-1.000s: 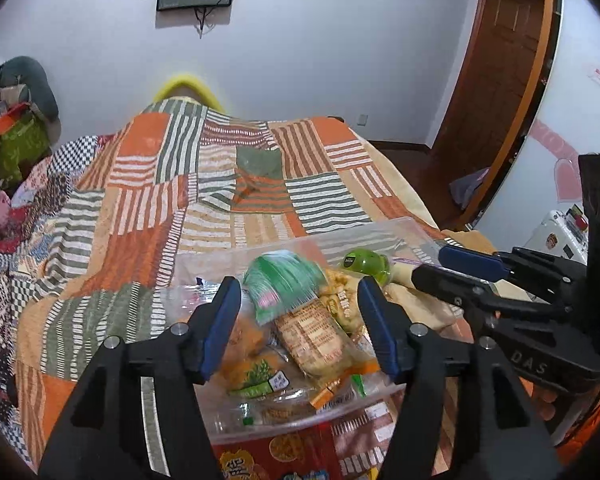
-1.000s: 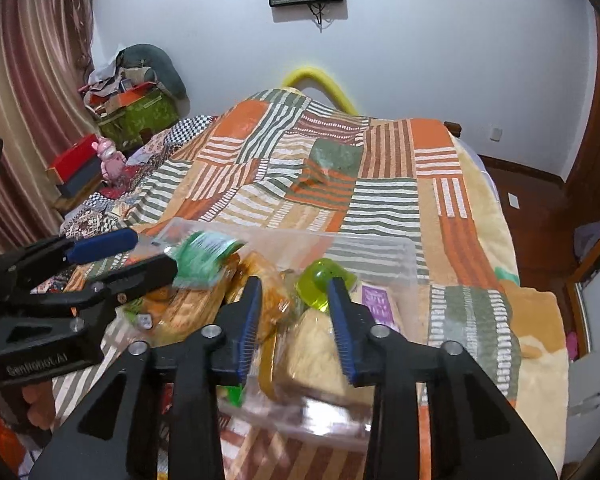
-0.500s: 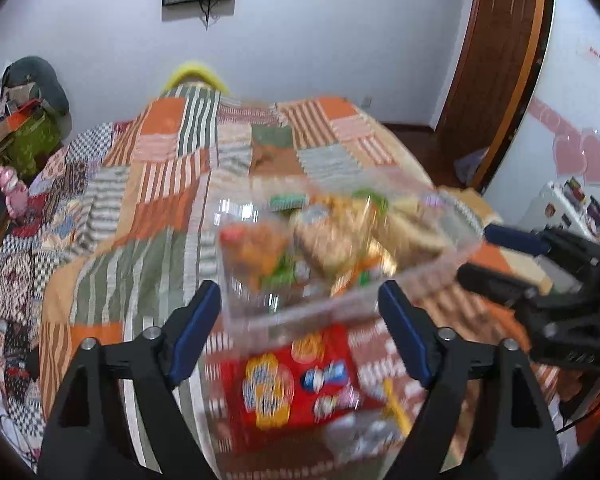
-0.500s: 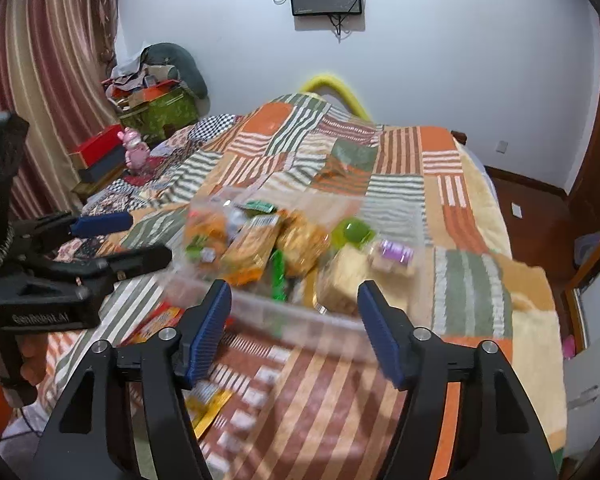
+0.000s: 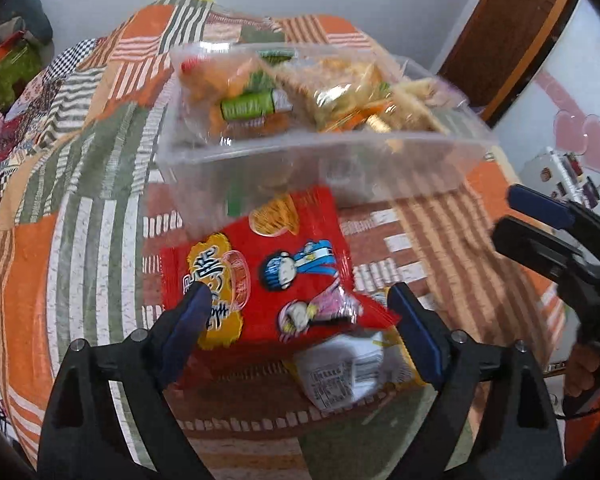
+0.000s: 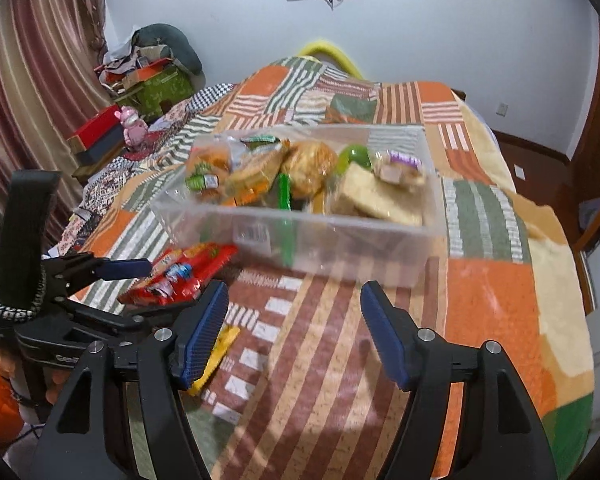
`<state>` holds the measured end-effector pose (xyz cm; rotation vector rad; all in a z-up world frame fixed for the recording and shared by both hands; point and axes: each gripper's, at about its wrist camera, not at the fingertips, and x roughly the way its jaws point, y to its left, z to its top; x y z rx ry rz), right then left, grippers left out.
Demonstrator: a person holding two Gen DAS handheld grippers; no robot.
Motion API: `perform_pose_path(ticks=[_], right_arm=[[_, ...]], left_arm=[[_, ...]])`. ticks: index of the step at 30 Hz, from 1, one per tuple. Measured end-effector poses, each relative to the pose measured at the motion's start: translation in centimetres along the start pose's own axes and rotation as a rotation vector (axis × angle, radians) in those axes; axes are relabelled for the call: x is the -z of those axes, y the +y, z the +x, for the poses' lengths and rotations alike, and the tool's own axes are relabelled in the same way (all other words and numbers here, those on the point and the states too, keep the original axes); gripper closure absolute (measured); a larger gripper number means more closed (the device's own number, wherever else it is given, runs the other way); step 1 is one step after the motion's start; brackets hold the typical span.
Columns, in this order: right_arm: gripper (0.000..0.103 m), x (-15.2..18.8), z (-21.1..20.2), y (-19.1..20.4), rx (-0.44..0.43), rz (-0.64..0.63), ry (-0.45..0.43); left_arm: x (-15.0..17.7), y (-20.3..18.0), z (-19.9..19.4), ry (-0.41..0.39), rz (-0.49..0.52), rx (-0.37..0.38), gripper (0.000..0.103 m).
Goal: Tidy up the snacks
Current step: 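Grasp the red puff bag with the left gripper while the right grasps the white-yellow snack bag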
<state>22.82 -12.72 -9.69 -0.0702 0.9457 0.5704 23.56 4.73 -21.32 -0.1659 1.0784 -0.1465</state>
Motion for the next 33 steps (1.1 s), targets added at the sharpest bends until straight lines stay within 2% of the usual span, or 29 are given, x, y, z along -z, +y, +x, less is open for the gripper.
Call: perform_pose_path(ticks=[5,8,11,13,16,17,18,23,32,33], right_arm=[[0.038,1.2,0.1,-0.1,-0.006,0.009,0.027],[0.038,1.7,0.3,0.1,-0.015,0.011,0.041],[0.038,2.2,0.5,0.7,-0.031,0.013,0.056],[0.038,2.4,0.7,1.2,-0.043,0.008,0.068],[0.037,2.8,0.9,2.3,-0.061,-0.008,0.081],[0.037,2.8,1.0,2.6,-0.067,-0.011,0.085],[0.036,2.8,1.1,3.0,-0.072,-0.014,0.089],[0.031,3.1,2.3,4.9,-0.098,-0.039,0.121],[0.032,3.3,5.1,7.1,-0.104,-0.075,0.184],[0.035,3.2,5.2,7.1,-0.104,-0.074,0.183]], left_arm=[[0.0,0.6,0.7,-0.030,-0.032,-0.025,0.013],[0.0,1.0,0.6,-0.056,-0.040,-0.042,0.022],[0.3,1.3,-0.2,-0.076,-0.016,-0.064,0.046],[0.5,1.5,-0.7,-0.085,-0.002,-0.084,0.065],[1.3,2.9,-1.8,-0.085,-0.022,-0.076,0.077],[1.7,3.3,-2.1,-0.083,-0.034,-0.072,0.083],[2.0,3.7,-2.3,-0.076,-0.044,-0.066,0.095],[4.4,5.8,-3.6,-0.074,-0.083,-0.064,0.098],[6.6,6.3,-5.4,-0.093,-0.083,-0.042,0.099],[6.7,6.3,-5.6,-0.098,-0.083,-0.043,0.099]])
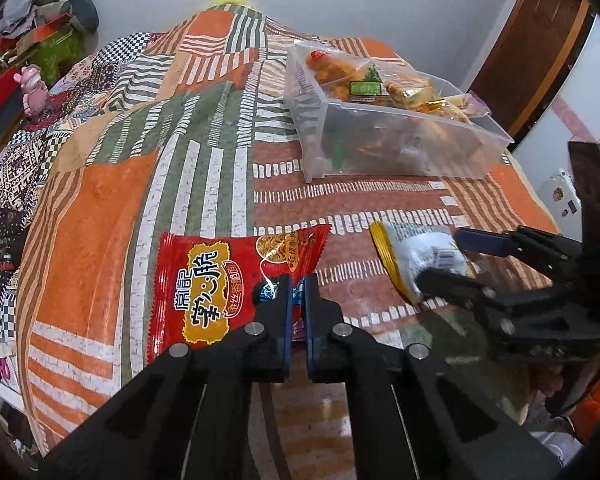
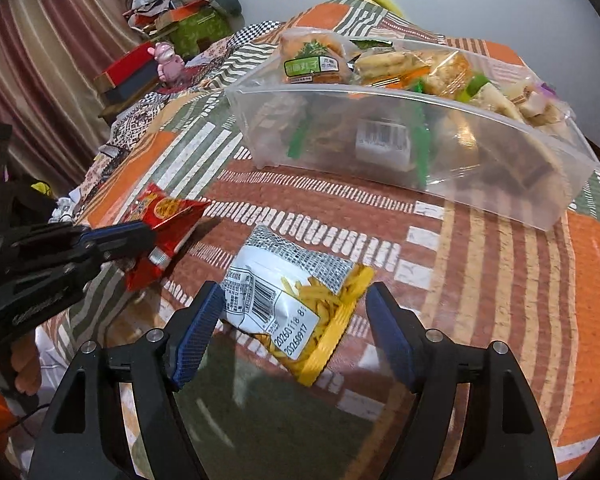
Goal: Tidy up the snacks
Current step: 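Grasp the red puff bag with the left gripper while the right grasps the white-yellow snack bag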
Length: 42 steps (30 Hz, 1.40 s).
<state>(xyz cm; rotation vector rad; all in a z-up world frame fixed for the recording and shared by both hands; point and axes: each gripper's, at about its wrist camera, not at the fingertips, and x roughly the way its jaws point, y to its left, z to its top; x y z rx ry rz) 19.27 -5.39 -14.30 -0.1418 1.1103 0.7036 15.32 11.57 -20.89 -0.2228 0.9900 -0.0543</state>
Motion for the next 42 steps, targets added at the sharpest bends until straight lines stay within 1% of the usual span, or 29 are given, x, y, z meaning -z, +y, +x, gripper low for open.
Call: perform_pose_path(ticks=[1,3,4,5,6,7,9,10,11,14,15,16,17,18,19,21,22,24,26,28,30,32,34,37,38,40,42], right_arm=[[0.046,-0.1,0.0,0.0,-0.002,0.000,-0.004],[0.052,-0.2,-0.2,-0.2,-0.016,0.004,-0.004],[0.057,-0.2,-0.3,-0.2,-0.017,0.006,-0.009],[0.063,-0.2,-0.5,-0.2,-0.016,0.004,-0.015],[0.068,-0.1,-0.7,-0.2,-0.012,0.001,-0.022],[0.082,-0.1,-0.8,-0.2,-0.005,-0.004,-0.023],[0.091,-0.1,-1.3,-0.4,-0.016,0.005,-0.033],[0.095,-0.1,-1.4,-0.4,-0.014,0.009,-0.038],[0.097,-0.2,-1.6,-0.5,-0.009,0.009,-0.046],[0.097,-0.1,-2.3,-0.7,0.007,0.010,-0.058],[0.097,-0.1,-2.5,-0.8,0.013,0.012,-0.064],[0.097,0.0,-2.7,-1.0,0.020,0.013,-0.070],[0.097,0.0,-3.0,-1.1,0.027,0.016,-0.077],[0.097,0.0,-3.1,-1.3,0.030,0.017,-0.081],[0.097,0.0,-3.4,-1.5,0.027,0.022,-0.081],[0.096,-0.1,-3.5,-1.7,0.004,0.034,-0.070],[0.096,-0.2,-3.5,-1.9,-0.004,0.048,-0.070],[0.086,-0.4,-3.3,-1.9,-0.007,0.056,-0.060],[0.054,-0.5,-2.9,-1.9,-0.014,0.070,-0.053],[0.042,-0.5,-2.5,-1.5,-0.010,0.075,-0.057],[0.038,-0.7,-2.0,-1.0,-0.006,0.062,-0.044],[0.033,-0.9,-1.3,-0.5,-0.003,0.050,-0.030],[0.031,-1.0,-0.6,-0.1,0.006,0.035,-0.016],[0.030,-1.2,0.6,0.2,0.015,0.027,0.014],[0.029,-1.2,0.9,0.2,0.019,0.028,0.018],[0.027,-1.3,1.1,0.4,0.032,0.021,0.011],[0.027,-1.5,1.3,0.7,0.047,0.007,0.012]], left_arm=[[0.0,0.0,-0.1,-0.004,-0.001,0.000,0.099],[-0.1,-0.1,-0.4,-0.011,0.000,0.009,0.099],[-0.1,-0.2,-0.5,-0.014,0.001,0.011,0.099],[-0.2,-0.3,-0.6,-0.016,0.002,0.012,0.099],[-0.3,-0.4,-0.8,-0.022,0.001,0.016,0.103],[-0.3,-0.6,-0.9,-0.025,0.003,0.019,0.103],[-0.6,-1.3,-1.4,-0.040,0.021,0.019,0.103],[-0.8,-1.6,-1.7,-0.047,0.031,0.020,0.103],[-1.0,-2.1,-2.0,-0.058,0.049,0.018,0.103],[-1.5,-3.0,-2.6,-0.076,0.092,-0.004,0.102],[-1.6,-3.0,-2.7,-0.077,0.092,-0.023,0.100],[-1.7,-2.8,-2.7,-0.073,0.083,-0.037,0.089],[-1.8,-2.3,-2.4,-0.059,0.066,-0.036,0.081],[-1.8,-1.6,-2.1,-0.044,0.040,-0.025,0.059],[-1.8,-0.9,-1.9,-0.036,0.013,-0.022,0.044],[-1.4,0.6,-1.7,-0.041,-0.038,-0.046,0.036],[-1.3,1.2,-1.6,-0.037,-0.048,-0.059,0.033],[-0.8,2.4,-0.9,-0.016,-0.067,-0.081,0.031],[-0.5,3.3,-0.2,0.007,-0.086,-0.080,0.028],[-0.2,4.1,0.4,0.029,-0.104,-0.073,0.025],[0.0,4.7,1.1,0.044,-0.122,-0.059,0.018],[0.2,4.9,1.7,0.050,-0.144,-0.038,0.015],[0.0,4.7,2.0,0.051,-0.146,-0.019,0.010],[-0.2,4.1,2.3,0.051,-0.118,-0.005,0.006],[-0.3,3.8,2.5,0.051,-0.111,0.003,0.005],[-0.3,3.3,3.0,0.057,-0.089,0.016,0.002],[-0.2,2.9,3.5,0.063,-0.069,0.012,0.000]])
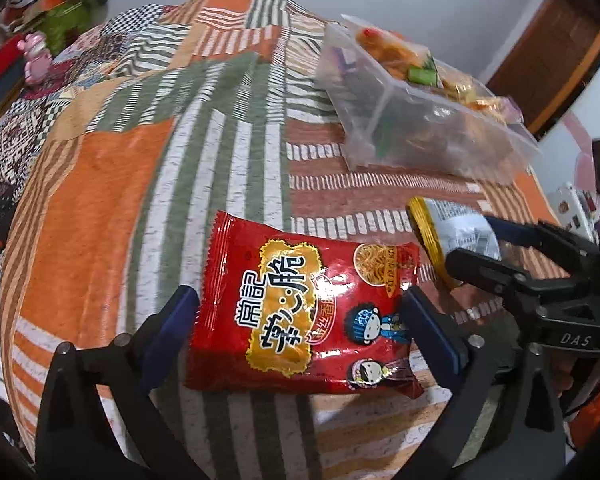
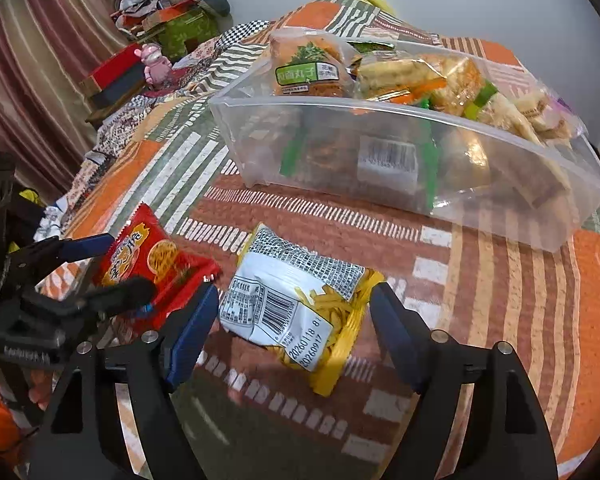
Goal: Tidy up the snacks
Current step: 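Grasp the red puff bag with the left gripper while the right grasps the white-yellow snack bag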
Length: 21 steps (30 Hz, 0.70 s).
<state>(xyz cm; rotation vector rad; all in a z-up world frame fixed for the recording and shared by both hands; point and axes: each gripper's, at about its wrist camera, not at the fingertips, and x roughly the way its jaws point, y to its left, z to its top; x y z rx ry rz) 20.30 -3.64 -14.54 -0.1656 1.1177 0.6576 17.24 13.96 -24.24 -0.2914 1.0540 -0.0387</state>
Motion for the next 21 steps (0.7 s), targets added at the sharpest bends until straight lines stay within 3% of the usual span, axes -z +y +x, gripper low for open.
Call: perform_pose_path(ticks=[3,8,11,19,21], right_arm=[[0.027,0.0,0.3,0.5,0.027,-0.028,0.003],[0.044,0.1,0.0,0.1,0.039,-0.040,-0.014],[0.048,0.2,-0.3,-0.2,0.038,-0.041,-0.021],[0.051,0.9,-1.6,-0.9,0.032,-0.028,-0.037],[0.051,1.0,-2.1,-1.3,0.032,-0.015,-0.046]], left_arm=[[0.0,0.1,0.6,0.007,-0.014,0.022,0.000],[0.2,-0.3,0.9,0.008,-0.002,0.020,0.000],[0.2,-1.3,1.2,0.024,0.027,0.018,0.000],[0.3,-2.3,1.9,0.014,0.075,-0.023,0.000],[0.3,-2.1,1.8,0.011,0.062,-0.022,0.006]])
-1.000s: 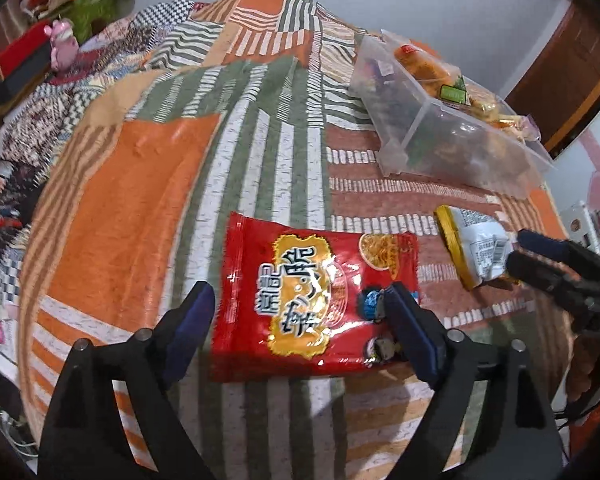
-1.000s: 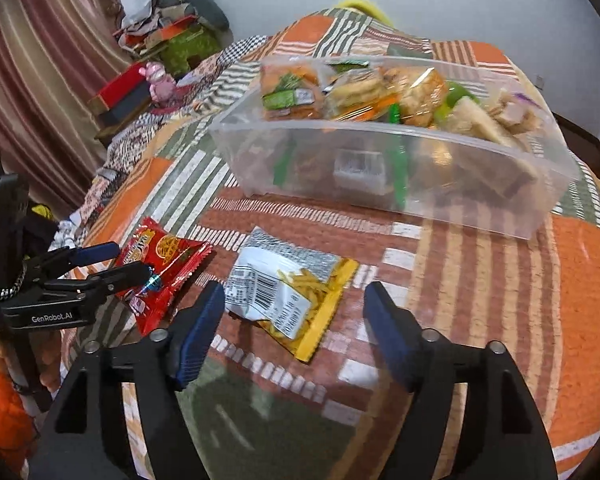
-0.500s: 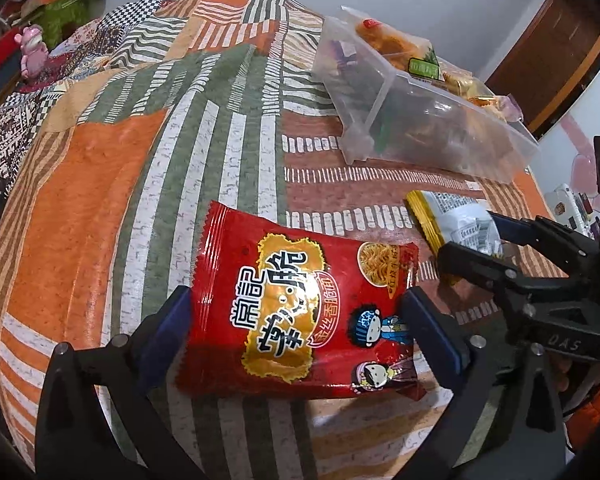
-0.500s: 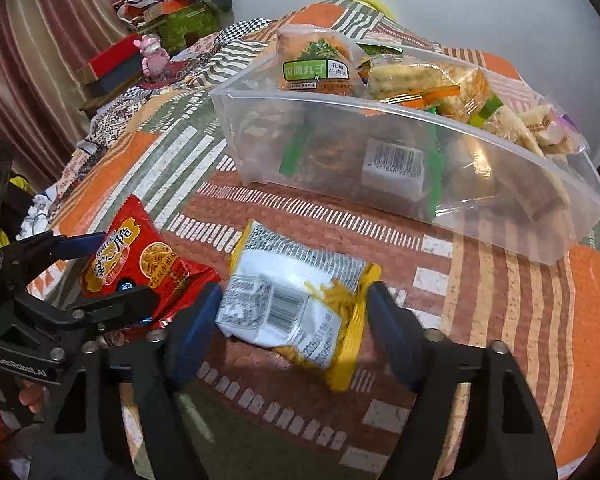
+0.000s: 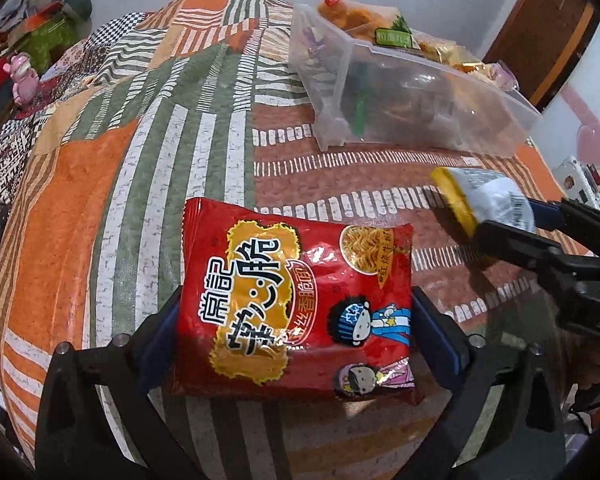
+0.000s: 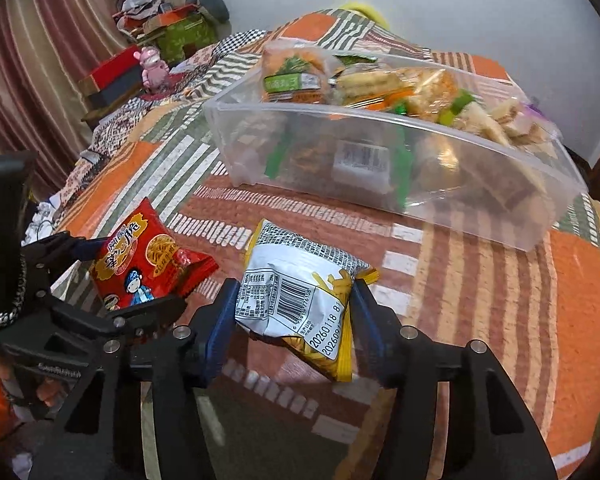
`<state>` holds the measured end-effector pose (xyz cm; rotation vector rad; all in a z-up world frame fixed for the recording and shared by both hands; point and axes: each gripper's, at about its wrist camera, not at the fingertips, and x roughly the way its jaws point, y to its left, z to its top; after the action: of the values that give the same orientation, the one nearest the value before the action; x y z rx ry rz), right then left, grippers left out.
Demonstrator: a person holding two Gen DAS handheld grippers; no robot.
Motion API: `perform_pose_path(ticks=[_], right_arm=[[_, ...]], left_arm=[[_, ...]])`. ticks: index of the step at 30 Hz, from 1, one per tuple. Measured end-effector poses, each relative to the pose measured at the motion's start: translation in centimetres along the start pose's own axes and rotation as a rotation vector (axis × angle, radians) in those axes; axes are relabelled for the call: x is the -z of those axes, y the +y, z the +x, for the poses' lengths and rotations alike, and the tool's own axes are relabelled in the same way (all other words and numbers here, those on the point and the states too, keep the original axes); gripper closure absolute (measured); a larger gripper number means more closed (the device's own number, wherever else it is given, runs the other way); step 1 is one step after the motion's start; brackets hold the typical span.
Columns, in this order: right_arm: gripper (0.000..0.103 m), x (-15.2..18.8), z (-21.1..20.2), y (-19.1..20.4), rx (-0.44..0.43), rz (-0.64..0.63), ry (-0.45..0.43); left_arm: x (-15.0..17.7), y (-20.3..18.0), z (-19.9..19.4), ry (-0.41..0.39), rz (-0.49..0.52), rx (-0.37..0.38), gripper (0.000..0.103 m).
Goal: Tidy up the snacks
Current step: 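Grasp the red puff bag with the left gripper while the right grasps the white-yellow snack bag, then place the red puff bag and white-yellow snack bag into the clear box with both grippers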
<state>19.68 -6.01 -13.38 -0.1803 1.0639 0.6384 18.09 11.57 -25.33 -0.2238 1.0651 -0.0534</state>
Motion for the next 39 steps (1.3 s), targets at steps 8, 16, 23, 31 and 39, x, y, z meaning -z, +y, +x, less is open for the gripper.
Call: perform_pose_path(ticks=[8,16,23,31,39], right_arm=[[0.051,0.2,-2.8,-2.1,0.018,0.050,-0.057],[0.051,-0.5,-5.6,-4.2,0.058,0.077,-0.141],[0.051,-2.0,-7.2,-6.2,0.092,0.101,-0.219],[0.051,-4.5,-7.2,-8.2,0.110,0.115,-0.269],[0.051,-6.5,-5.0,-9.1,0.113,0.091,-0.256]], left_arm=[[-0.1,-1.8,-2.0,-0.032,0.066,-0.014,0.022],[-3.2,-4.1,-6.3,-0.139,0.061,0.028,0.021],[-8.0,-6.7,-8.1,-0.240,0.101,0.025,0.021],[-13.2,-9.9,-7.1,-0.290,0.150,0.010,0.021],[-16.6,-10.8,-3.4,-0.257,0.159,0.000,0.016]])
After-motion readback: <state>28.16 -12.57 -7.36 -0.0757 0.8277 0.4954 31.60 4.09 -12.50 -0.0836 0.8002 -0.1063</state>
